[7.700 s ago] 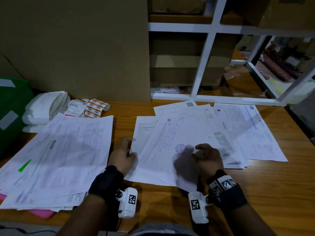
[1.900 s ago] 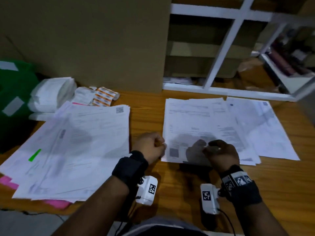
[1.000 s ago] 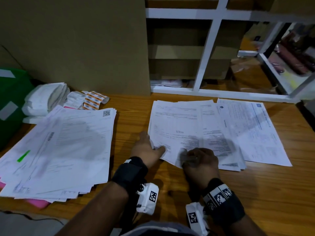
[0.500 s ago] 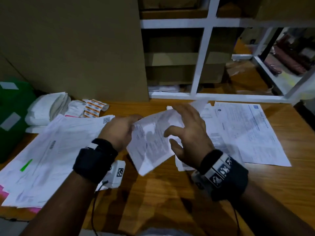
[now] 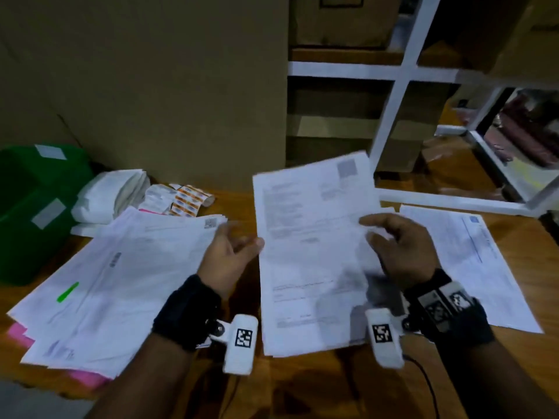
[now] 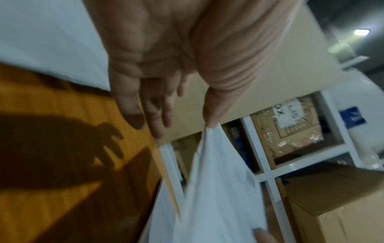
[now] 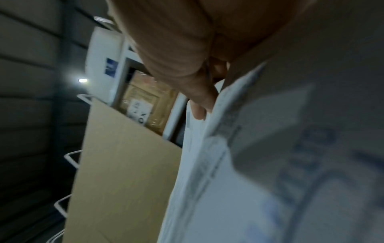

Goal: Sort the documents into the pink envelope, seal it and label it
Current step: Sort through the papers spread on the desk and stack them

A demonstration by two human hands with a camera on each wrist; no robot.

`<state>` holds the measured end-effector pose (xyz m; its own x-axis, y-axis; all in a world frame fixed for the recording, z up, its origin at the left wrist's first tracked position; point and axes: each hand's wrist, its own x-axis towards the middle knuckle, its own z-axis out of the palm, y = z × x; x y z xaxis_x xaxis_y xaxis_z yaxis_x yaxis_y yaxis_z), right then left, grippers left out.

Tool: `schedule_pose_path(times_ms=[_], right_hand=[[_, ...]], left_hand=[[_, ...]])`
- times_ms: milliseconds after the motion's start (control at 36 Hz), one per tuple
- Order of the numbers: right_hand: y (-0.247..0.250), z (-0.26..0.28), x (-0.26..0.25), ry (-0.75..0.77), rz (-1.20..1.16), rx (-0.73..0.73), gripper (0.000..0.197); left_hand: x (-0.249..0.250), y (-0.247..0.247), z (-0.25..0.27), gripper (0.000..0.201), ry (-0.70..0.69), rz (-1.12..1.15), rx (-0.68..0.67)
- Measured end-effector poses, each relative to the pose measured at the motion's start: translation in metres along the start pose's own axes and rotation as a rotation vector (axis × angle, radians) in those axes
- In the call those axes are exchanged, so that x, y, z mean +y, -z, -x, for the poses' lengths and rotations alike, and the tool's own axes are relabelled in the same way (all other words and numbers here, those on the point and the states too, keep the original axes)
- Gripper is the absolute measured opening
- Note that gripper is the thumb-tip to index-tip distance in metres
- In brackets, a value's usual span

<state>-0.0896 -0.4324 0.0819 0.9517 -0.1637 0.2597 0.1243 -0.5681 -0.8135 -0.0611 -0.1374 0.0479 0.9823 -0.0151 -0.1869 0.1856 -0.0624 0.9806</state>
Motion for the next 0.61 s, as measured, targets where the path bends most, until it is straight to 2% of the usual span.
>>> schedule_pose_path(times_ms=[56, 83, 222, 333, 444, 500, 611], right_hand=[[-0.01, 0.016, 0.016, -0.037, 0.047, -0.029, 0.028], [-0.014, 0.024, 0.025, -0.077, 0.091, -0.043, 0.028], [-0.028, 0.059, 0.057, -0.297, 0.259, -0.203, 0.035], [-0.029, 0.077, 0.061, -0.379, 0.282, -0.262, 0.022], [-0.035, 0.087, 0.064, -0.366, 0.497, -0.276, 0.019], [-0.039, 0.088, 0.079, -0.355, 0.602, -0.298, 0.034], [-0.038, 0.081, 0.07, -0.357, 0.57, -0.27, 0.035]], left_hand=[[-0.011, -0.01, 0.004, 0.028, 0.027, 0.009, -0.073], [-0.018, -0.014, 0.005, 0.027, 0.026, -0.038, -0.103], [-0.046, -0.015, 0.005, 0.032, 0.02, -0.429, -0.225], [-0.052, -0.019, 0.005, 0.036, 0.026, -0.577, -0.187], [-0.052, -0.024, 0.004, 0.044, 0.011, -0.696, -0.191], [-0.05, -0.026, 0.004, 0.049, 0.017, -0.722, -0.192], [-0.047, -0.027, 0.004, 0.055, 0.024, -0.706, -0.214]])
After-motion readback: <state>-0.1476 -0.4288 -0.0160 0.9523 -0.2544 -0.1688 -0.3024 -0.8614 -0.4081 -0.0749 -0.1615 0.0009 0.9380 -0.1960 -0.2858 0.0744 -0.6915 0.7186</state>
